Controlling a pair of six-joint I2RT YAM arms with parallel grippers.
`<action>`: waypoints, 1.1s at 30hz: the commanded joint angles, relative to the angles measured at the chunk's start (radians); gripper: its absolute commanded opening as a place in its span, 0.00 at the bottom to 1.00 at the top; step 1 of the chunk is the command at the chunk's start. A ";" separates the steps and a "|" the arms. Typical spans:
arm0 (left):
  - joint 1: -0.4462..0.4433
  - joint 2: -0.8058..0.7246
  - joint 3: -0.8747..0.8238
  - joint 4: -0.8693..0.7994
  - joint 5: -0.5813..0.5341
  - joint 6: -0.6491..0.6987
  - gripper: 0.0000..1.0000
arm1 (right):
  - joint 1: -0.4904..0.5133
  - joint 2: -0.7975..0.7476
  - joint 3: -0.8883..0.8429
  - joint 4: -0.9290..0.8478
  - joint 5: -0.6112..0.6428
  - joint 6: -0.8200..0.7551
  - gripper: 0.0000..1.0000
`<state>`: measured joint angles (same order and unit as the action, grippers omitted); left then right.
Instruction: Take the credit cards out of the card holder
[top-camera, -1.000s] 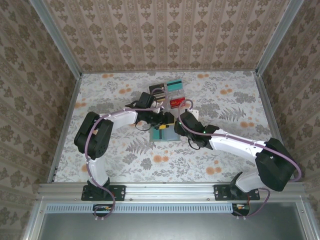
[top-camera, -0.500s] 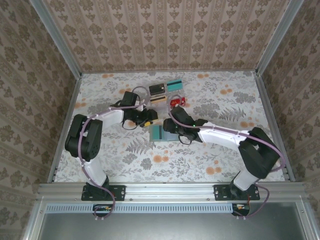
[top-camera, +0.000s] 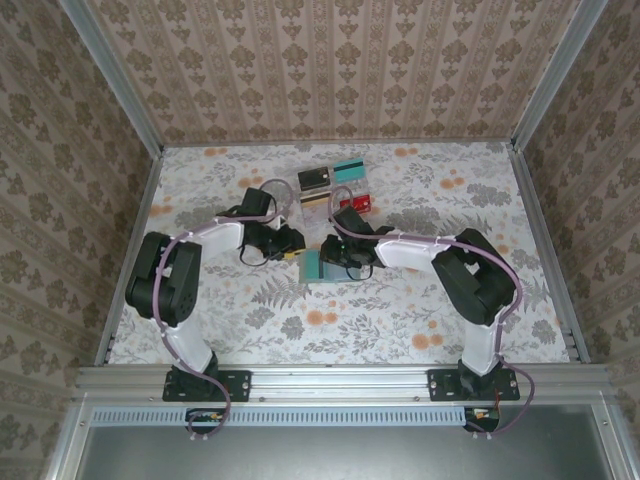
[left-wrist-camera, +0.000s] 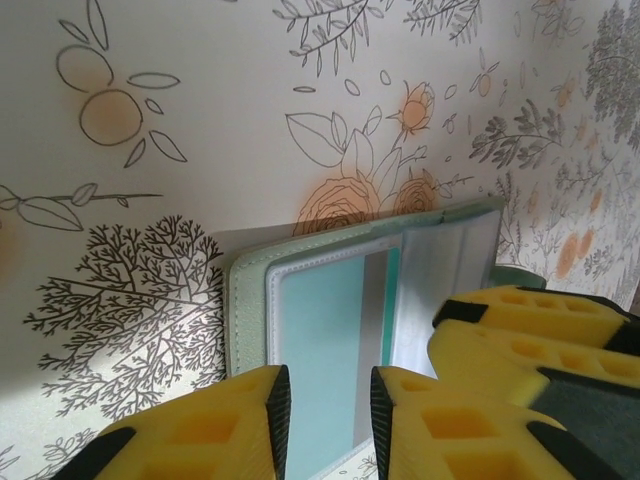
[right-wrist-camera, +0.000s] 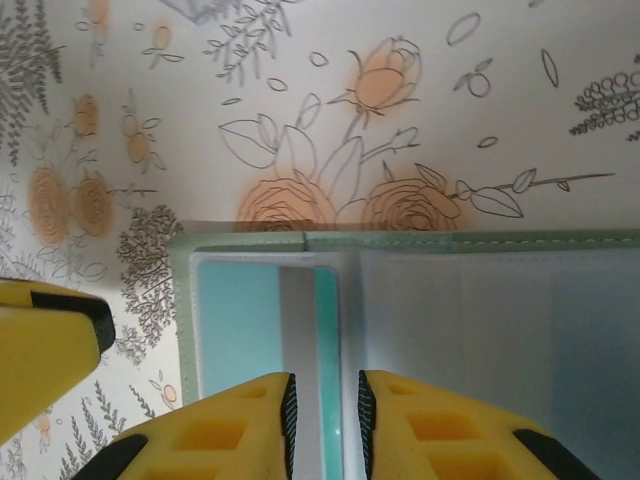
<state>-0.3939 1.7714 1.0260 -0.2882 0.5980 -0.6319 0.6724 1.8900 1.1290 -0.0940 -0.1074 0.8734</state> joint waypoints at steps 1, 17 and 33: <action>-0.013 0.035 0.023 -0.033 0.005 0.021 0.28 | -0.010 0.025 0.032 -0.013 -0.041 0.034 0.26; -0.022 0.106 0.045 -0.064 0.012 0.035 0.20 | -0.020 0.074 0.043 -0.005 -0.097 0.042 0.23; -0.023 0.138 0.037 -0.089 -0.017 0.064 0.11 | -0.050 0.037 -0.056 0.204 -0.193 0.093 0.21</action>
<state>-0.4110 1.8721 1.0515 -0.3279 0.5972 -0.6010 0.6258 1.9457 1.0882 0.0620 -0.2710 0.9371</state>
